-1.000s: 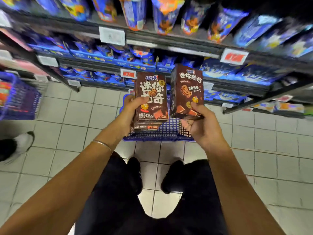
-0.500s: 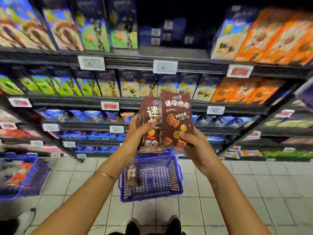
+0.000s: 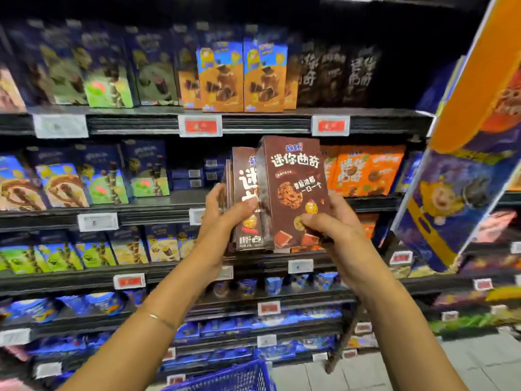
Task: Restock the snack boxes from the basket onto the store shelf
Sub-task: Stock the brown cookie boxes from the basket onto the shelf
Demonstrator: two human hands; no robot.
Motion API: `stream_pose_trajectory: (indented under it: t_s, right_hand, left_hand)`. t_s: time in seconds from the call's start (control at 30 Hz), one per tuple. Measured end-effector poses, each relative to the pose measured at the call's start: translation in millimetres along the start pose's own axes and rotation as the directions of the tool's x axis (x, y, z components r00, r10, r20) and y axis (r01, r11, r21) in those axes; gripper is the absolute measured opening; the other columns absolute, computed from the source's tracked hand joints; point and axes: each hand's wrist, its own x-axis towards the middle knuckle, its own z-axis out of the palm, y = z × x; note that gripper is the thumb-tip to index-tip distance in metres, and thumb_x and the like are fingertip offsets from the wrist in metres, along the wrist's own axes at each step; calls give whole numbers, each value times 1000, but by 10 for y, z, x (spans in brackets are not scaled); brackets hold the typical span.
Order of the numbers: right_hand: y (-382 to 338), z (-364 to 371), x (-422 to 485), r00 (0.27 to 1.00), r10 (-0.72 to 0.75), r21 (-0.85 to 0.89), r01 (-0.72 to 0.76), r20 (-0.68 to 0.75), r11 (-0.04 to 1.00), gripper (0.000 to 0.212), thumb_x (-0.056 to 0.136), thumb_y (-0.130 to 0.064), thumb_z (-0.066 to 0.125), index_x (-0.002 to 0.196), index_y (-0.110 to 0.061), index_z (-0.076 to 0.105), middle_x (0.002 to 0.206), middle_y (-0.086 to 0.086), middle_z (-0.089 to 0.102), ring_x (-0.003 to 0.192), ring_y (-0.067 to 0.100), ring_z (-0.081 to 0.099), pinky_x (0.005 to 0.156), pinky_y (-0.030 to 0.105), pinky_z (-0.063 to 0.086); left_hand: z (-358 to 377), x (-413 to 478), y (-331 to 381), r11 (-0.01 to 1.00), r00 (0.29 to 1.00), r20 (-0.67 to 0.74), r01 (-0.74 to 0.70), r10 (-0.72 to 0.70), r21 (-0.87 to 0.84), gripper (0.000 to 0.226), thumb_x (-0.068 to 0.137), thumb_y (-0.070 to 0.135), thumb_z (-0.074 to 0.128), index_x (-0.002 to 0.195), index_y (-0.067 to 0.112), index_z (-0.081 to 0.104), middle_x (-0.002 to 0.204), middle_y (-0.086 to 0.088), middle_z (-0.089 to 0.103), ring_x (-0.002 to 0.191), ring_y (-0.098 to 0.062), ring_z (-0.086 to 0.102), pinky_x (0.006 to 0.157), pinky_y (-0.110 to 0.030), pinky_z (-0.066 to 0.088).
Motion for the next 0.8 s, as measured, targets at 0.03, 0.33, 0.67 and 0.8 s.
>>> stream_pose_trajectory:
  t_s: [0.03,0.33,0.67,0.8]
  right_hand:
    - [-85,-43,67,1000,-18,4,18,8,1000,62,64,-25,76,124,-20,62,109,1,76,100,18,71,89,35,52]
    - [-599,-165,573,986,-168,82,169,-19,982,46,79,-21,64,124,-13,64,102,0,76,87,13,73,67,26,58]
    - [-829,-358,821,959,-248,35,255,-134,966,47,81,-26,62,125,-8,63,112,11,74,95,23,72,70,29,60]
    - [-890,-662,1122,936,-263,32,278,-233,960,44,87,-19,64,128,-2,59,107,12,73,87,22,73,65,29,59]
  left_hand:
    - [79,47,70,1000,1000,1,-15,15,-9,125,41,68,96,150,40,42,141,-1,65,124,-28,67,112,-61,45]
    - [537,480,668,980,979,46,-196,196,-21,103,55,54,86,147,34,44,135,6,66,110,-12,73,82,-29,60]
    - [581,817,868,959,956,104,-264,274,-103,108,59,45,88,153,42,35,138,-6,67,105,-25,77,76,-33,63]
    - [656,901,937,948,941,117,-308,316,-82,107,61,43,87,153,44,33,137,-6,67,105,-25,77,73,-29,63]
